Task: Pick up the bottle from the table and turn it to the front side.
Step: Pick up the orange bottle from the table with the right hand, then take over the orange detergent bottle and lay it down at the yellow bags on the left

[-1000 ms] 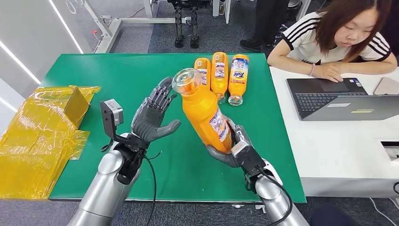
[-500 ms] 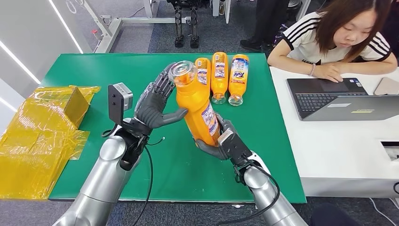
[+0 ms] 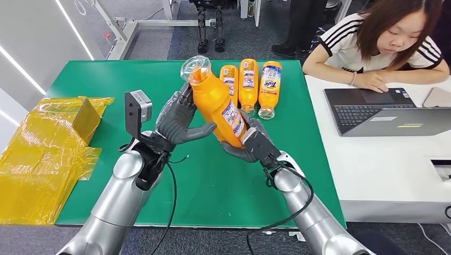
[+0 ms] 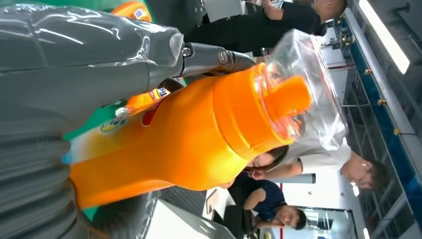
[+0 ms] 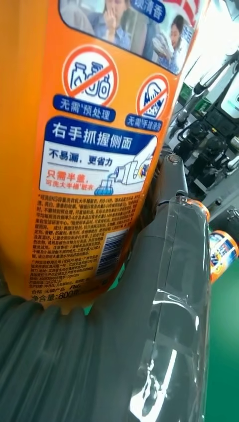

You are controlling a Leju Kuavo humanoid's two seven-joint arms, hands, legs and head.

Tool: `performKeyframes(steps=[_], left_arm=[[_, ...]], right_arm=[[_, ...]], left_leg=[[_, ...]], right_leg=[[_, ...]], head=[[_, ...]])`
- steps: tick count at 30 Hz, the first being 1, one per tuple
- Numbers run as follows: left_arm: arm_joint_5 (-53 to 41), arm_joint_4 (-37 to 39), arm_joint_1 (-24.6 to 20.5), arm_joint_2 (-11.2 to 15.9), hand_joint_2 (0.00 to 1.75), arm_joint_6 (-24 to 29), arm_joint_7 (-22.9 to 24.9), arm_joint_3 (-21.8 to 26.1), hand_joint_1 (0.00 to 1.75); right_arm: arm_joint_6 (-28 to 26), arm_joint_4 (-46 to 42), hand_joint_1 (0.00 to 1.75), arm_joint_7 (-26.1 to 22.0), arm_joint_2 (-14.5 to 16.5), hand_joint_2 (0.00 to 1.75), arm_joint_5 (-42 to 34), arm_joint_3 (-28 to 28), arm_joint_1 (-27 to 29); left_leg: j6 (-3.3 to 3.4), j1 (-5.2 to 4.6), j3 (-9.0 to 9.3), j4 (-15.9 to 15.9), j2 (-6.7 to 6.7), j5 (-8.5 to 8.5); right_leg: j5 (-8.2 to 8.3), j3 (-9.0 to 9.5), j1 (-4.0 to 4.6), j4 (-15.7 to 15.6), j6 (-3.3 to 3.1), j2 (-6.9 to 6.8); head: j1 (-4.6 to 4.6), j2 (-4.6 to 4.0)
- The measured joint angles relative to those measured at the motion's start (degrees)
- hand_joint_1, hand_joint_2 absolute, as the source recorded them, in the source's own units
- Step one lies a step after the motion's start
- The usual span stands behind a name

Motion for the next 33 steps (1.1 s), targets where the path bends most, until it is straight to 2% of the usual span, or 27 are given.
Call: performKeyframes(steps=[11, 18, 30, 31, 33], left_arm=[[-0.1, 1.0, -2.2, -0.5, 1.75, -0.6, 0.9, -1.5, 0.00], [-4.5, 3.7, -4.4, -1.1, 1.75, 4.7, 0.4, -1.9, 0.00], [-8.2, 12.2, -7.5, -0.9, 1.75, 9.0, -0.3, -1.7, 0.00], [-7.7, 13.1, -7.6, -0.9, 1.75, 8.5, -0.2, -1.5, 0.17], [-6.4, 14.5, -7.6, -1.0, 1.75, 7.1, 0.0, -1.1, 1.04]], right_arm=[[-1.3, 1.3, 1.75, 1.9, 1.4, 1.75, 1.4, 0.5, -2.2], [-2.5, 1.7, 1.75, 2.3, 2.5, 1.75, 3.5, 1.7, -2.6], [-2.8, 2.2, 1.75, 2.7, 2.6, 1.75, 4.9, 3.8, -2.7], [-2.8, 2.3, 1.75, 2.8, 2.6, 1.75, 4.9, 3.9, -2.7], [-2.9, 2.3, 1.75, 3.0, 2.6, 1.75, 4.9, 4.1, -2.7]], left_leg=[[0.01, 0.00, -0.02, 0.0, -0.01, -0.01], [0.01, 0.00, 0.00, 0.0, 0.00, -0.01], [0.01, 0.00, -0.03, 0.0, -0.03, -0.01], [0.01, 0.00, -0.03, 0.0, -0.02, -0.01], [0.01, 0.00, -0.03, 0.0, 0.01, -0.01]], right_leg=[[-0.01, -0.01, 0.00, 0.0, 0.00, 0.00], [0.00, -0.01, 0.00, 0.0, 0.00, 0.01], [-0.01, -0.01, 0.00, 0.0, 0.00, -0.02], [0.00, -0.01, 0.00, 0.0, 0.00, 0.00], [0.00, -0.02, 0.00, 0.0, 0.00, 0.02]], head=[[0.00, 0.00], [-0.01, 0.00], [0.01, 0.00], [0.00, 0.00], [-0.01, 0.00]])
